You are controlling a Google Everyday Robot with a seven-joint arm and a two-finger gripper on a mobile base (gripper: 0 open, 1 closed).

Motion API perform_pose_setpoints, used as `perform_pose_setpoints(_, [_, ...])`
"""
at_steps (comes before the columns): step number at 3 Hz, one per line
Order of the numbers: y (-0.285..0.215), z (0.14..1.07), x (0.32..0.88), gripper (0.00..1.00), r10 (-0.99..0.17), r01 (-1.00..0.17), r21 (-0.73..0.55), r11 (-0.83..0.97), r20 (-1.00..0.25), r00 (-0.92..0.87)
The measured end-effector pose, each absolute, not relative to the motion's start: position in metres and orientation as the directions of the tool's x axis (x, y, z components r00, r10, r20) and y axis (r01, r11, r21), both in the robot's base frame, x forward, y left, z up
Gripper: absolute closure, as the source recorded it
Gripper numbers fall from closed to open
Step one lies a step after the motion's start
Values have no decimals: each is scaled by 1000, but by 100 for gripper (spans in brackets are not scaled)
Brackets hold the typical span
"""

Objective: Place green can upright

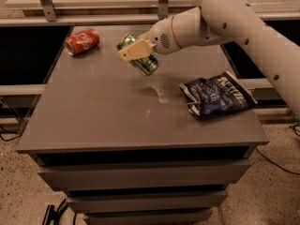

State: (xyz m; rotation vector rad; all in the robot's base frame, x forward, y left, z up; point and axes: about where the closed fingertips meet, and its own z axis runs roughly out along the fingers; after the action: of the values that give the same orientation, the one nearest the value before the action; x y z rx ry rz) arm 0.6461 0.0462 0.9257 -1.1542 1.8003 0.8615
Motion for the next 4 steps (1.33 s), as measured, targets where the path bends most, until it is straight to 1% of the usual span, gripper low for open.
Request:
perform_pose_setpoints(1, [50, 922, 633, 100, -373, -933, 125, 337, -892, -255])
perform_pose_setpoints(2, [64, 918, 613, 100, -360, -950, 115, 289, -907, -219])
perform_pose_setpoints(3, [64, 918, 613, 100, -360, -951, 115, 289, -907, -219])
perform_pose_setpoints(4, [70, 917, 609, 100, -324, -948, 123, 294, -920, -220])
